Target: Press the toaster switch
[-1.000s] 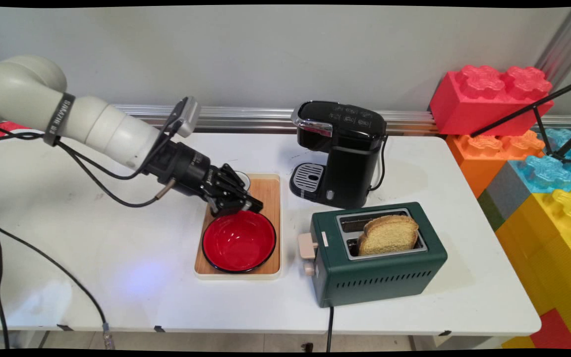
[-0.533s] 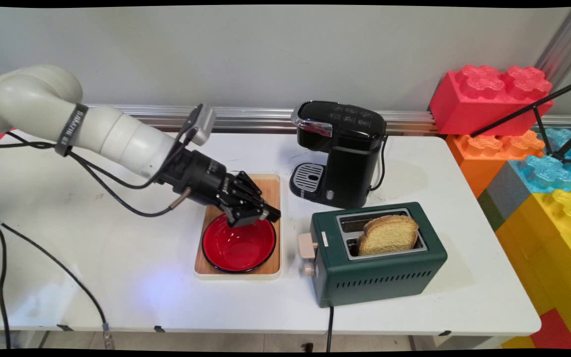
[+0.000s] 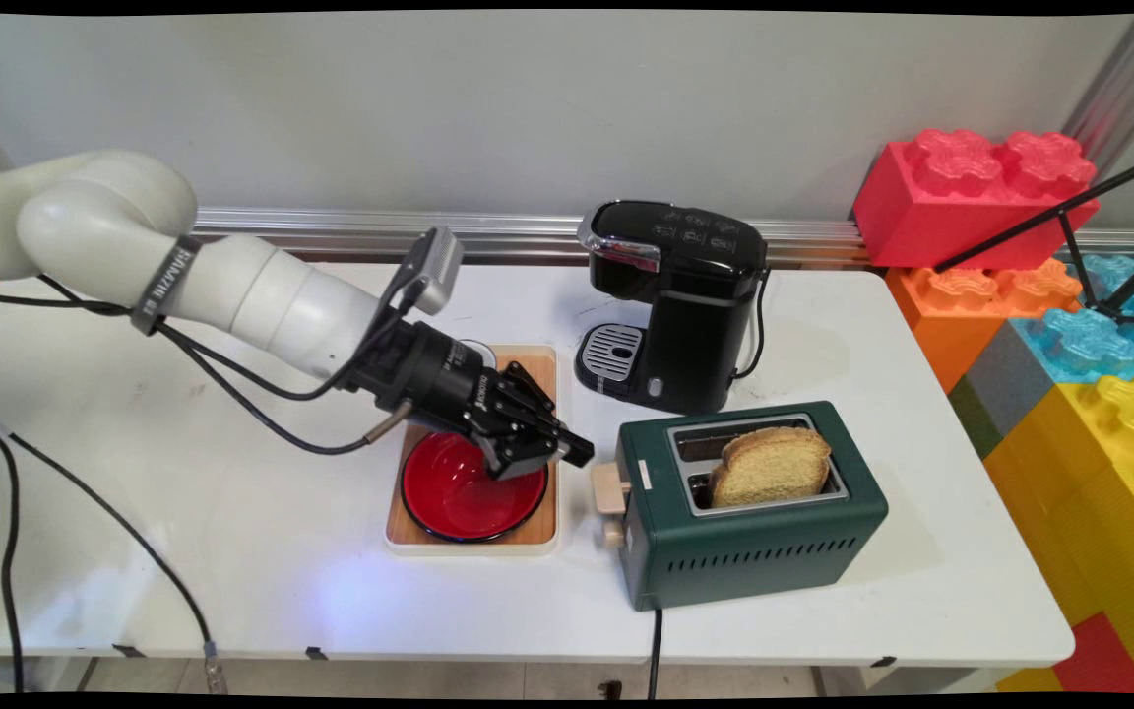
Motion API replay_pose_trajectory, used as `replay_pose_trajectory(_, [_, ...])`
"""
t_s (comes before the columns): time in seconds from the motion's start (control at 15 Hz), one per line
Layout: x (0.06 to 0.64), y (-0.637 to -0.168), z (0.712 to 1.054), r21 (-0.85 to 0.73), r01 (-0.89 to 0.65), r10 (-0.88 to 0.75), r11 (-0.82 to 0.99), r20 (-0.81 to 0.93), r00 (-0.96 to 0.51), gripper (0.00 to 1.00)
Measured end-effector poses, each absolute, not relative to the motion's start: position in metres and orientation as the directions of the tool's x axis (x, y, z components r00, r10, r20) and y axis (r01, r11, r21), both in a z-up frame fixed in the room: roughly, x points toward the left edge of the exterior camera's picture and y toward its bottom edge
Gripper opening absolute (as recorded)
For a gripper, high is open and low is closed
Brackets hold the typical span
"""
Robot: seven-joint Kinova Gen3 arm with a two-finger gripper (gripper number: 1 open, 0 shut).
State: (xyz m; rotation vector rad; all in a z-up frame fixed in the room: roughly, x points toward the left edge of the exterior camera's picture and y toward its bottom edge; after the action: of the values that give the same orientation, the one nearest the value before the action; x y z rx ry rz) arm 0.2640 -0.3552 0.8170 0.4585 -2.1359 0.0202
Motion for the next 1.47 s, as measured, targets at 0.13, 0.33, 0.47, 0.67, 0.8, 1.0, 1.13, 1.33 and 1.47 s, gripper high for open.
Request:
replay_pose_trajectory(0.13, [0.257,-0.353,0.815,0.159,-0.325,-0.313,0.932,0.805,-0.504,0.0])
replay_pose_trajectory(0.33, [0.25,-0.351,0.812,0.159,-0.318,-0.308,0.935,0.808,-0.503,0.0])
replay_pose_trajectory(0.47, [0.245,-0.35,0.809,0.159,-0.313,-0.305,0.936,0.807,-0.505,0.0])
replay_pose_trajectory(0.67, [0.24,-0.348,0.804,0.158,-0.308,-0.303,0.938,0.805,-0.51,0.0])
replay_pose_trajectory(0.8, [0.237,-0.347,0.799,0.156,-0.307,-0.302,0.939,0.802,-0.515,0.0])
replay_pose_trajectory(1.0, [0.234,-0.347,0.793,0.15,-0.308,-0.298,0.94,0.798,-0.524,0.0])
replay_pose_trajectory(1.13, [0.233,-0.348,0.789,0.143,-0.309,-0.296,0.94,0.794,-0.532,0.0])
replay_pose_trajectory(1.33, [0.233,-0.348,0.783,0.135,-0.313,-0.293,0.94,0.788,-0.542,0.0])
replay_pose_trajectory(1.47, [0.232,-0.348,0.779,0.13,-0.314,-0.292,0.94,0.783,-0.549,0.0])
